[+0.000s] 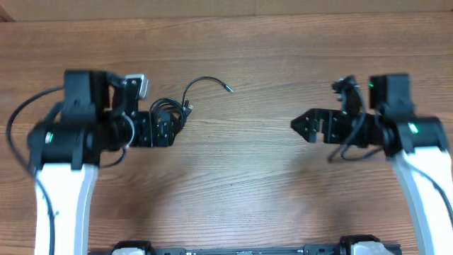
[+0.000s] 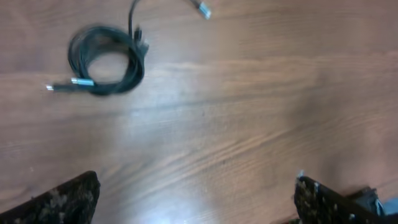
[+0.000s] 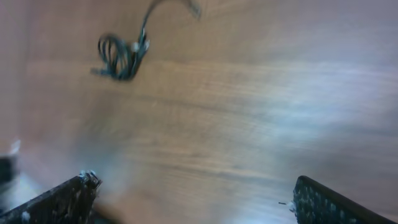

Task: Untangle cables
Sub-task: 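Move both grippers forward toward the coiled black cable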

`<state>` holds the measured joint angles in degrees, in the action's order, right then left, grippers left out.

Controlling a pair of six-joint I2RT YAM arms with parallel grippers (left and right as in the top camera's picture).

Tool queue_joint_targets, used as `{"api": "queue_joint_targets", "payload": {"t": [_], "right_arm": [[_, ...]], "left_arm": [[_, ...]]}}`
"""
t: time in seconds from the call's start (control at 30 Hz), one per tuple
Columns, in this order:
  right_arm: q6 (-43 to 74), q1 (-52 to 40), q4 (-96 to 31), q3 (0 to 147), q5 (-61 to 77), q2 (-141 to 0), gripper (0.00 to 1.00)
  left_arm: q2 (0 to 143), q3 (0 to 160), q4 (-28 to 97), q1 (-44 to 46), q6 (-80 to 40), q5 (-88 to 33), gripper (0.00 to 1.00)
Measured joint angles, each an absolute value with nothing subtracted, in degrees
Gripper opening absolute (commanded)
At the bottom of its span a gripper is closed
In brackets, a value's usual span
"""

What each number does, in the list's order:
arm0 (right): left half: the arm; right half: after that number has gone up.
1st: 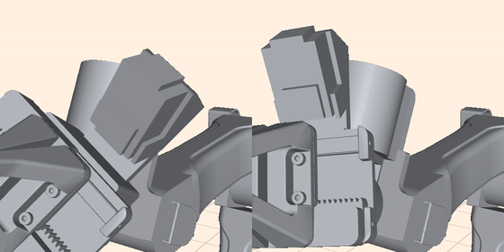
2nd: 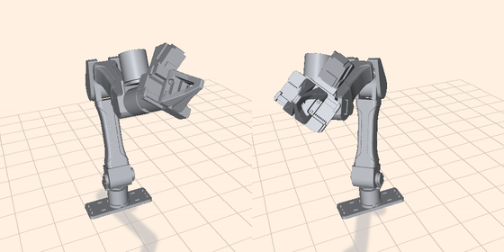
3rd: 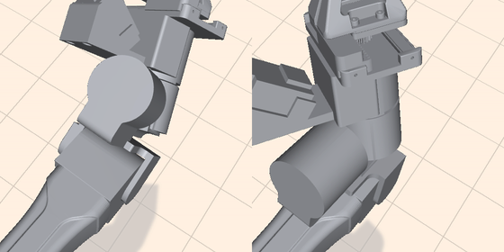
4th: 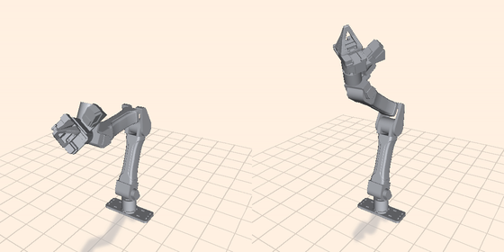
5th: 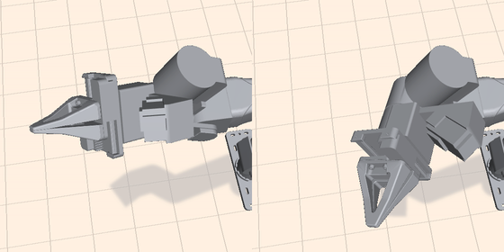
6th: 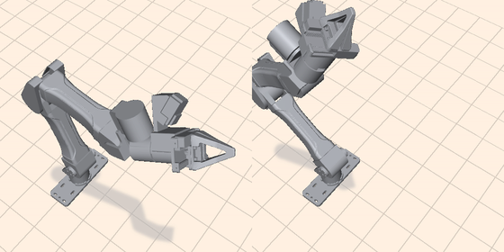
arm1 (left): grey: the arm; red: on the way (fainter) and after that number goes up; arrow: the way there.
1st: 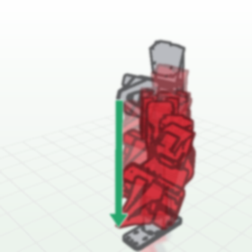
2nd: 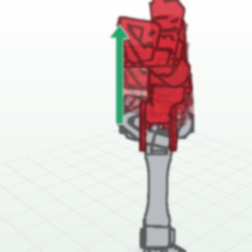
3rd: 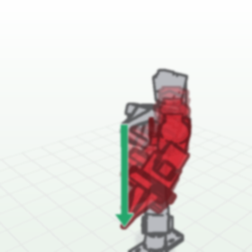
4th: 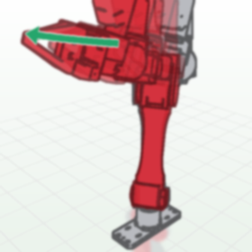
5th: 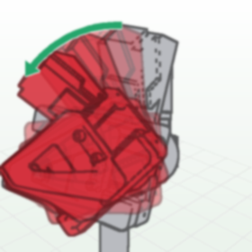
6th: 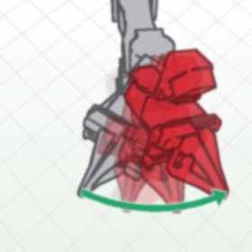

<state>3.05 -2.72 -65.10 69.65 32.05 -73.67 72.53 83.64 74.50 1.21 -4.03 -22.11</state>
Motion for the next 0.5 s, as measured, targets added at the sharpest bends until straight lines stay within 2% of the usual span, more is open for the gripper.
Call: {"api": "queue_joint_targets", "payload": {"t": [0.2,0.5], "right_arm": [[3.0,-2.7,-65.3,69.6,41.8,-87.6,1.00],[5.1,-2.8,-65.1,69.6,45.1,-98.9,1.00]], "left_arm": [[82.0,83.8,76.3,1.2,-4.0,-21.8,0.99],[93.1,83.9,75.0,1.2,-4.1,-17.7,1.00]]}}
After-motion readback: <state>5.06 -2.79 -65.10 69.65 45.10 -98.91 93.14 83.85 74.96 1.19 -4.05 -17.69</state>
